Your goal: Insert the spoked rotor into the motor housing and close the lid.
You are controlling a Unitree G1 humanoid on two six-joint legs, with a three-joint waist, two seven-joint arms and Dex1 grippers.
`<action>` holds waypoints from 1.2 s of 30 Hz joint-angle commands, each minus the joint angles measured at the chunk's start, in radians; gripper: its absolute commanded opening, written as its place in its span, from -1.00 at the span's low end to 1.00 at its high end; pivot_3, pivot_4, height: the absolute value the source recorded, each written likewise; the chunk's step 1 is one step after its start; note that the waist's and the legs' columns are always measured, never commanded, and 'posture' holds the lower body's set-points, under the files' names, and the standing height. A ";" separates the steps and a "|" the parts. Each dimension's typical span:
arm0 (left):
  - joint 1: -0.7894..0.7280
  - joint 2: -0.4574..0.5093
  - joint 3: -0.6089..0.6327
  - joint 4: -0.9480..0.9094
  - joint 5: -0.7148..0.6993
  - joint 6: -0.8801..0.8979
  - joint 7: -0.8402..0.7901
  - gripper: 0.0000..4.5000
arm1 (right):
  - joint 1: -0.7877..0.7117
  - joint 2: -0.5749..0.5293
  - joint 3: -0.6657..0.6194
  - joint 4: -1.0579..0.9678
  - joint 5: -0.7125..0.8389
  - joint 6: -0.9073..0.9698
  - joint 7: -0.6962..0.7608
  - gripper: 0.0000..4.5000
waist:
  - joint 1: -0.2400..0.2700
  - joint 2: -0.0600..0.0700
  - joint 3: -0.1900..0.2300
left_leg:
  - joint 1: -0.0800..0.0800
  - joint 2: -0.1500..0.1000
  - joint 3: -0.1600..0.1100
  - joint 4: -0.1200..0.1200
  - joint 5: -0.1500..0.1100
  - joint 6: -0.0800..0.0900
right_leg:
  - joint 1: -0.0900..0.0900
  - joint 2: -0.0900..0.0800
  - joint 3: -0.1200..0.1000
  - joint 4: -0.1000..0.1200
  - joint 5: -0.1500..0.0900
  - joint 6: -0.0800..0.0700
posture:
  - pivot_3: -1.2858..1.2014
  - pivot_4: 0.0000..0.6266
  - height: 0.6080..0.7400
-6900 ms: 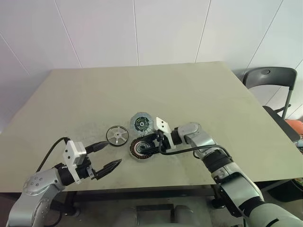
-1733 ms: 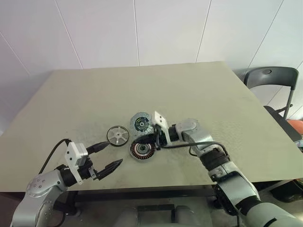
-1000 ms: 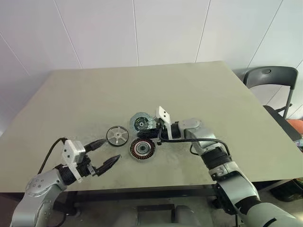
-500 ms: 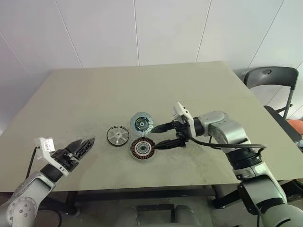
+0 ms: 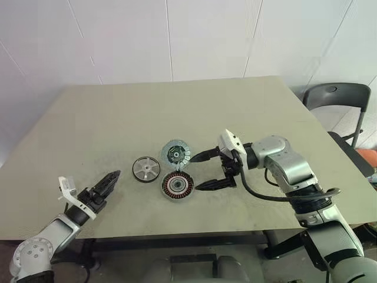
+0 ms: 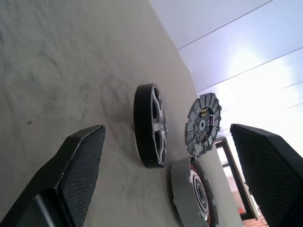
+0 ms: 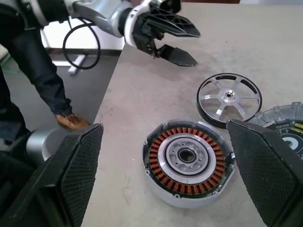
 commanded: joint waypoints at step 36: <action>-0.180 -0.093 -0.065 0.127 0.131 0.023 -0.089 0.17 | -0.025 0.018 0.027 0.044 -0.076 -0.133 -0.007 1.00 | 0.000 -0.001 0.000 | 0.000 0.000 0.000 0.001 0.000 0.000 | 0.001 0.000 0.000 0.000 0.002 0.003 | 0.03 -1.00 1.00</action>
